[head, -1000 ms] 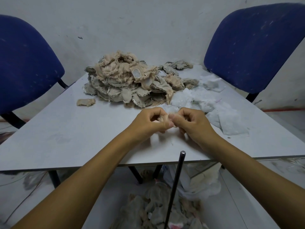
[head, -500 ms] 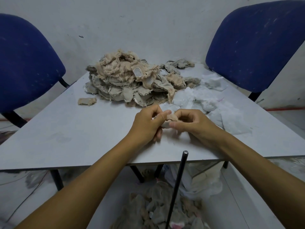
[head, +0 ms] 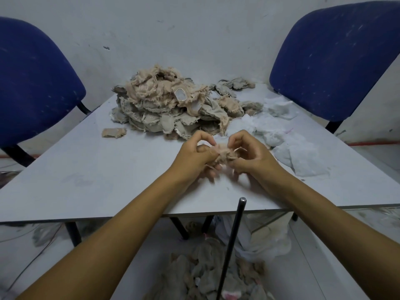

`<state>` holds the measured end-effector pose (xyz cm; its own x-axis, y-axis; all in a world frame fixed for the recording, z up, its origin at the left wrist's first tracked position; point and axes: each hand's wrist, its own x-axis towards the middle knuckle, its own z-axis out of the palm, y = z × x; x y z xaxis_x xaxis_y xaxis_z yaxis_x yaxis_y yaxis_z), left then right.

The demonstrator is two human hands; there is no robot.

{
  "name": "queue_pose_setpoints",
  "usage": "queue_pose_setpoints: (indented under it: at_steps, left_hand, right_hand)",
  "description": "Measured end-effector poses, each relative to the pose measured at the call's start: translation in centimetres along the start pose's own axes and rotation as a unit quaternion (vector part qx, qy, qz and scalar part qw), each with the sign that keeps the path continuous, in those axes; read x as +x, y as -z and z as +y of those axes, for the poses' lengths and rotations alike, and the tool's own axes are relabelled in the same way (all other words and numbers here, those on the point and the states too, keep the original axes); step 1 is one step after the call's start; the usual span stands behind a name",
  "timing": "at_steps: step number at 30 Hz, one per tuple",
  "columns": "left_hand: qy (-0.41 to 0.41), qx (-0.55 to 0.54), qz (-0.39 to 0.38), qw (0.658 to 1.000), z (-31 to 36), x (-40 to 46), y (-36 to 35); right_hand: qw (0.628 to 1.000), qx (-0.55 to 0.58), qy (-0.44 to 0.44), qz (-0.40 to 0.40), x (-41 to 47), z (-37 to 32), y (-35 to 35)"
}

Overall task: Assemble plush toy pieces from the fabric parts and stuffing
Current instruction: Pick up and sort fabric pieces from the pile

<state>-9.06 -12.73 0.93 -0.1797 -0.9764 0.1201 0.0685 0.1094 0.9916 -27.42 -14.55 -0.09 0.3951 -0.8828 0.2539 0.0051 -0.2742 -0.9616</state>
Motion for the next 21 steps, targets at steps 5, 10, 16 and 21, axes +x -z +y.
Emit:
queue_pose_setpoints:
  at_steps: [5, 10, 16, 21]
  left_hand:
    - [0.009, 0.160, -0.125, 0.979, 1.2, 0.4, 0.8]
    - [0.015, 0.408, 0.008, 0.913, 0.3, 2.7, 0.6]
    - [0.030, 0.459, -0.037, 0.887, -0.9, 4.9, -0.9]
    - [-0.014, 0.453, -0.025, 0.891, -1.1, 5.9, -1.6]
  right_hand:
    - [0.972, 0.183, -0.069, 0.133, 0.8, 0.0, 0.6]
    - [0.994, 0.000, -0.047, 0.100, 0.7, 0.2, -0.6]
    - [0.994, 0.018, -0.042, 0.098, 0.9, 0.3, -0.6]
    - [0.995, 0.016, -0.035, 0.095, 0.9, 0.6, -0.4]
